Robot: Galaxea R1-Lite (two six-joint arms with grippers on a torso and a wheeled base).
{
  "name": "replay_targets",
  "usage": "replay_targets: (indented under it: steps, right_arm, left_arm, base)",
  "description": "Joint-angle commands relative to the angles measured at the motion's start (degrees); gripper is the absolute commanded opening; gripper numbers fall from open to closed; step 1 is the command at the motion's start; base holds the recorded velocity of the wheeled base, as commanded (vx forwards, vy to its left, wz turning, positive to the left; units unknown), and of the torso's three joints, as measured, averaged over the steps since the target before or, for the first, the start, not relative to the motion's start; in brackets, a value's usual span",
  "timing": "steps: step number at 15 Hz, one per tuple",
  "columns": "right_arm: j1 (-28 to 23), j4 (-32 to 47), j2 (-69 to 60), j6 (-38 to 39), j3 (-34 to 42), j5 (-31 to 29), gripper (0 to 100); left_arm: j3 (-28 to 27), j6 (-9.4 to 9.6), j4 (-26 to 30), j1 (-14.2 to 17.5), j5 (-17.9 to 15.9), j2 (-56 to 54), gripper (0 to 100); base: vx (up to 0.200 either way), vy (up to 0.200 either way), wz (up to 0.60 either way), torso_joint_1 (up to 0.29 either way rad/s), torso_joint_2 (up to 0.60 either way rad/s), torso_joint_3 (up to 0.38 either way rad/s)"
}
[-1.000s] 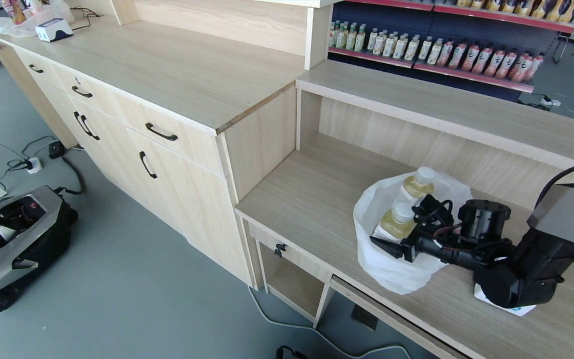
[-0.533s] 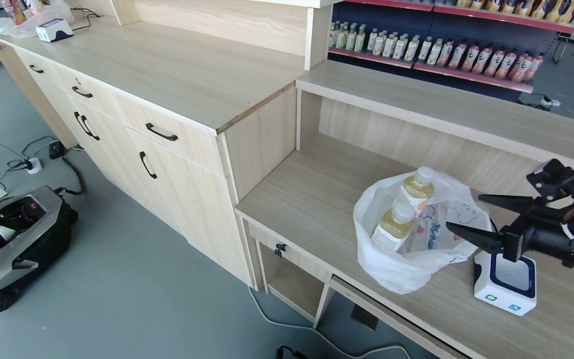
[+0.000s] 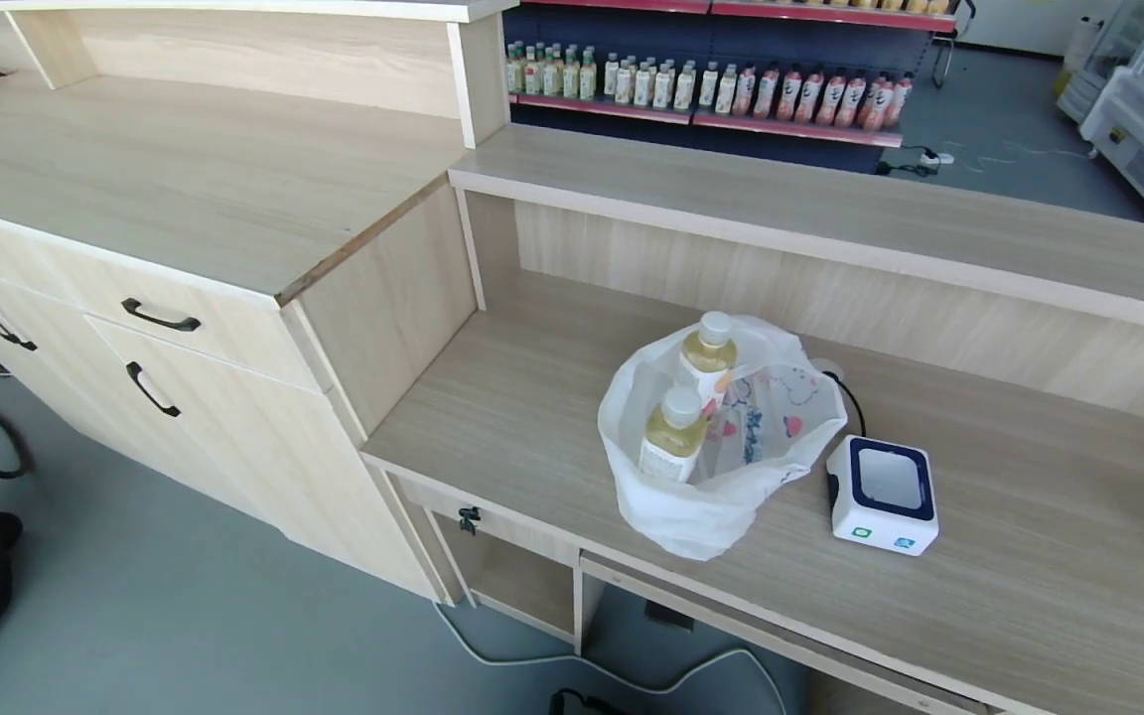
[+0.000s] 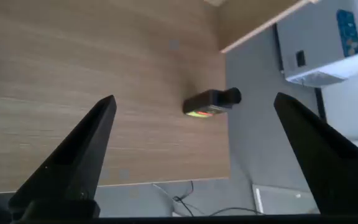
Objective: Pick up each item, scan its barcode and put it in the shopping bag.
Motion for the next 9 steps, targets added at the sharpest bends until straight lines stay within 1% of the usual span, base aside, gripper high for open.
replay_targets:
  steps: [1, 2, 3, 5, 6, 8, 9]
  right_arm:
    - [-8.2, 0.6, 3.1, 0.4, -1.9, -10.7, 100]
    - [-10.8, 1.1, 4.1, -0.2, -1.3, -13.1, 100]
    - [-15.3, 2.8, 7.6, -0.9, -0.7, -15.2, 100]
    - [-19.7, 3.4, 12.7, -0.9, 0.0, -15.1, 100]
    - [-20.2, 2.7, 14.1, -0.9, -0.5, -14.0, 100]
    - [-20.2, 1.1, 13.5, -1.1, -0.6, -4.1, 100]
    - [-20.1, 1.6, 11.1, -0.8, 0.1, -2.3, 100]
  left_arm:
    - [0.0, 0.01, 0.0, 0.0, 0.0, 0.0, 100]
    - [0.0, 0.01, 0.0, 0.0, 0.0, 0.0, 100]
    - [0.0, 0.01, 0.0, 0.0, 0.0, 0.0, 100]
    - [0.0, 0.01, 0.0, 0.0, 0.0, 0.0, 100]
    - [0.0, 0.01, 0.0, 0.0, 0.0, 0.0, 100]
    - [0.0, 0.01, -0.1, 0.0, 0.0, 0.0, 100]
    - [0.0, 0.01, -0.1, 0.0, 0.0, 0.0, 100]
  base:
    - [0.000, 0.000, -0.60, -0.002, 0.00, 0.007]
    - [0.000, 0.000, -0.60, 0.002, 0.01, -0.007]
    - [0.000, 0.000, 0.00, 0.000, 0.00, 0.000]
    - [0.000, 0.000, 0.00, 0.000, 0.00, 0.000]
    - [0.000, 0.000, 0.00, 0.000, 0.00, 0.000]
    - [0.000, 0.000, 0.00, 0.000, 0.00, 0.000]
    - [0.000, 0.000, 0.00, 0.000, 0.00, 0.000]
